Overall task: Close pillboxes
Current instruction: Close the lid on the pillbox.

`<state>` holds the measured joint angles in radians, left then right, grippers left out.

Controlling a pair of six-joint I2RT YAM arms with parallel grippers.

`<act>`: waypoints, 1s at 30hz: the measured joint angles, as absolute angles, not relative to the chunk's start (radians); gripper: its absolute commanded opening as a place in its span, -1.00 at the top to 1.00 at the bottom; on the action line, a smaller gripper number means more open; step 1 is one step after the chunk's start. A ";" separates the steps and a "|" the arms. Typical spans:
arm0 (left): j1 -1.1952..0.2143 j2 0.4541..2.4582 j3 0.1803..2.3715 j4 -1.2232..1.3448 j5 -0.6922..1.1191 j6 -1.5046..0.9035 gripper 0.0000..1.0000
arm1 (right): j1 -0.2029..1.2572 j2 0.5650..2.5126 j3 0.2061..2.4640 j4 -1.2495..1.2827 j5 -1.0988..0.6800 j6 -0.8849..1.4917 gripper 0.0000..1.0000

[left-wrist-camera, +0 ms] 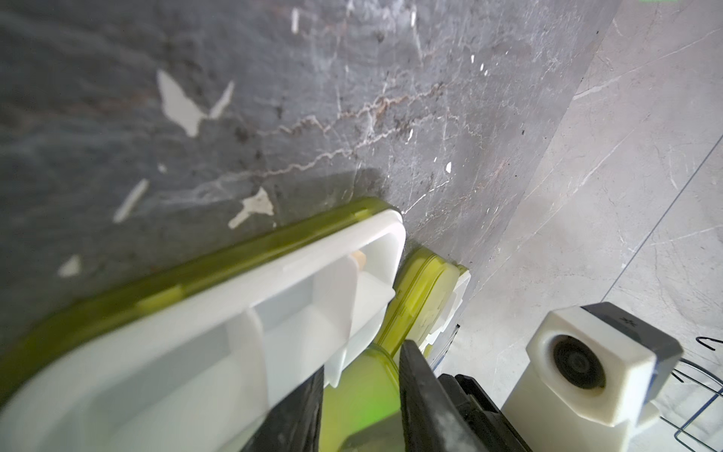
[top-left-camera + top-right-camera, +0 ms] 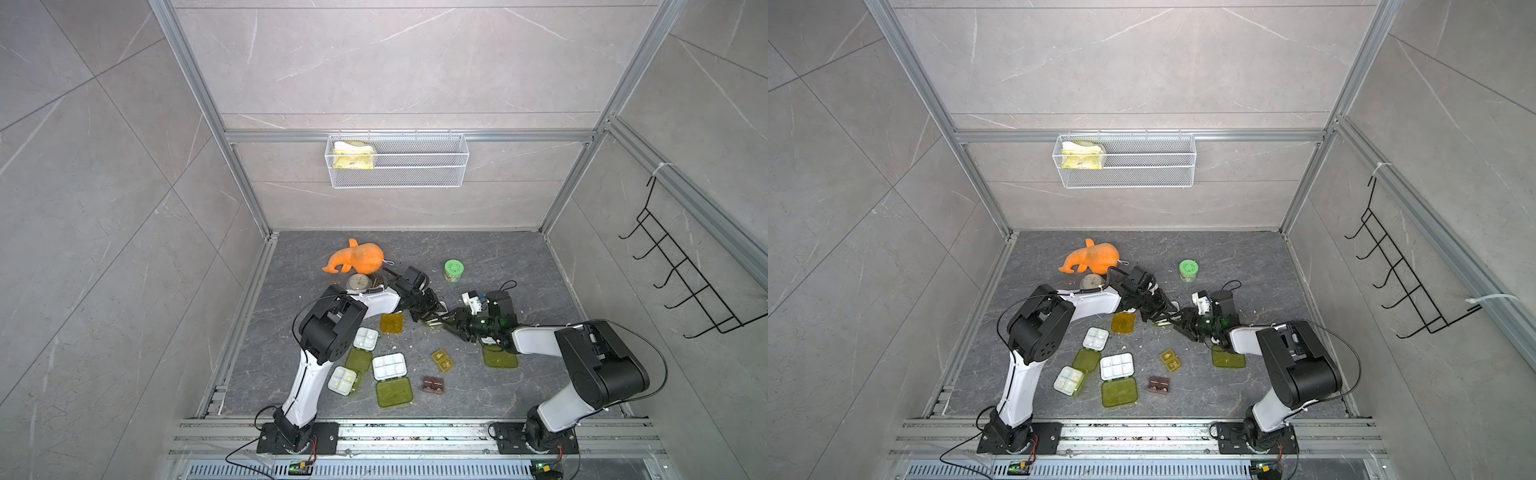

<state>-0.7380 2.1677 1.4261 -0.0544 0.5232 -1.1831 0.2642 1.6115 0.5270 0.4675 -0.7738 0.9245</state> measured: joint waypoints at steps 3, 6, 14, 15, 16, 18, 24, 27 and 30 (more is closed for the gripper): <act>-0.738 2.164 1.421 -0.052 0.524 -1.186 0.28 | 0.264 1.612 0.537 0.452 -0.774 0.925 -0.02; -0.738 2.153 1.408 -0.054 0.525 -1.191 0.28 | 0.264 1.604 0.548 0.414 -0.775 0.924 -0.02; -0.742 2.122 1.379 -0.084 0.534 -1.203 0.25 | 0.264 1.560 0.639 0.197 -0.773 0.860 -0.05; -0.742 2.121 1.379 -0.087 0.534 -1.205 0.24 | 0.264 1.555 0.646 0.178 -0.773 0.852 -0.06; -0.742 2.120 1.379 -0.088 0.534 -1.205 0.24 | 0.264 1.550 0.652 0.162 -0.773 0.844 -0.06; -0.742 2.119 1.378 -0.092 0.535 -1.208 0.23 | 0.264 1.547 0.662 0.136 -0.773 0.836 -0.06; -0.742 2.112 1.378 -0.111 0.535 -1.211 0.20 | 0.264 1.546 0.675 0.099 -0.774 0.821 -0.07; -0.742 2.108 1.378 -0.127 0.535 -1.211 0.18 | 0.264 1.546 0.683 0.084 -0.775 0.818 -0.08; -0.740 2.103 1.378 -0.143 0.535 -1.211 0.16 | 0.264 1.546 0.686 0.077 -0.775 0.818 -0.08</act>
